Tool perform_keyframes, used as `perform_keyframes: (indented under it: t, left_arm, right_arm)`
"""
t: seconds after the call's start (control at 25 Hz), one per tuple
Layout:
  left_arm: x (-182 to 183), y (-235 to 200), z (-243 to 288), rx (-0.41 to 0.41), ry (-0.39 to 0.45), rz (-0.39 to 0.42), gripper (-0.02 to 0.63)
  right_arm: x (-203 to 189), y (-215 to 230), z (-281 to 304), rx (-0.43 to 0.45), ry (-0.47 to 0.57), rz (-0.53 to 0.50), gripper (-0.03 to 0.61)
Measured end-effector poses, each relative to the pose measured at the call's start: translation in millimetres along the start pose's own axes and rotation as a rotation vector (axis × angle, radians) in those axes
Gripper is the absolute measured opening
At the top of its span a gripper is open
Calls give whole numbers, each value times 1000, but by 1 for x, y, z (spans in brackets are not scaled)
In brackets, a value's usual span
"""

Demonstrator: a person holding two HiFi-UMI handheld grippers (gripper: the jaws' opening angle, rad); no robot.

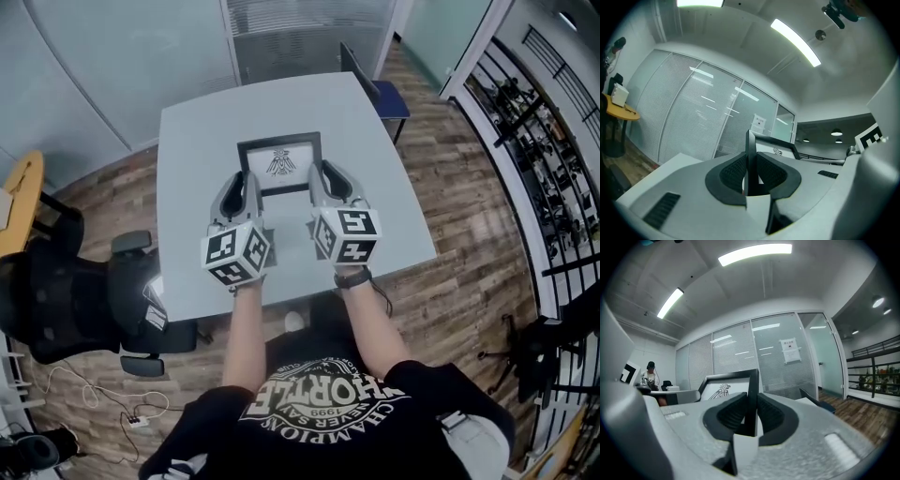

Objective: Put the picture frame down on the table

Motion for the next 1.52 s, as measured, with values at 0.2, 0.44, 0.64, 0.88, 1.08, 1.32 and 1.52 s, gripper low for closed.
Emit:
perform_keyframes:
  t: [0.2,0.44,0.64,0.88,1.08,1.32,1.52]
  left_arm:
    - [-7,-15,43,23,-17,-8,72]
    - [-11,-39,98,74,-45,-29,72]
    - [-21,-71,147,112,-83,-61,72]
    - [-45,-94,190,139,-141,-94,72]
    - [-67,-108,219,156,-185,-111,72]
    - [-93,-121,241,167,-228,-121,72]
    - [-114,-123,258,152,-269,-103,72]
  right_arm:
    - [-9,20,46,22,-14,9,66]
    - [-19,39,113,60,-59,25,66]
    - [-36,50,170,77,-112,28,66]
    - [-65,67,214,76,-187,41,67]
    - [-88,83,242,72,-236,53,66]
    - [-116,94,261,41,-297,65,67]
    - [-139,107,269,5,-371,72,66]
Point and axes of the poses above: the fingertips, and each gripper's own axes: z forward along the fingers, y to its right, x out of its top, the point moved 9 cm from there along -z, backward along the fingers, and after that the axes turned 8 degrees about -z, right-handed, at the moved point
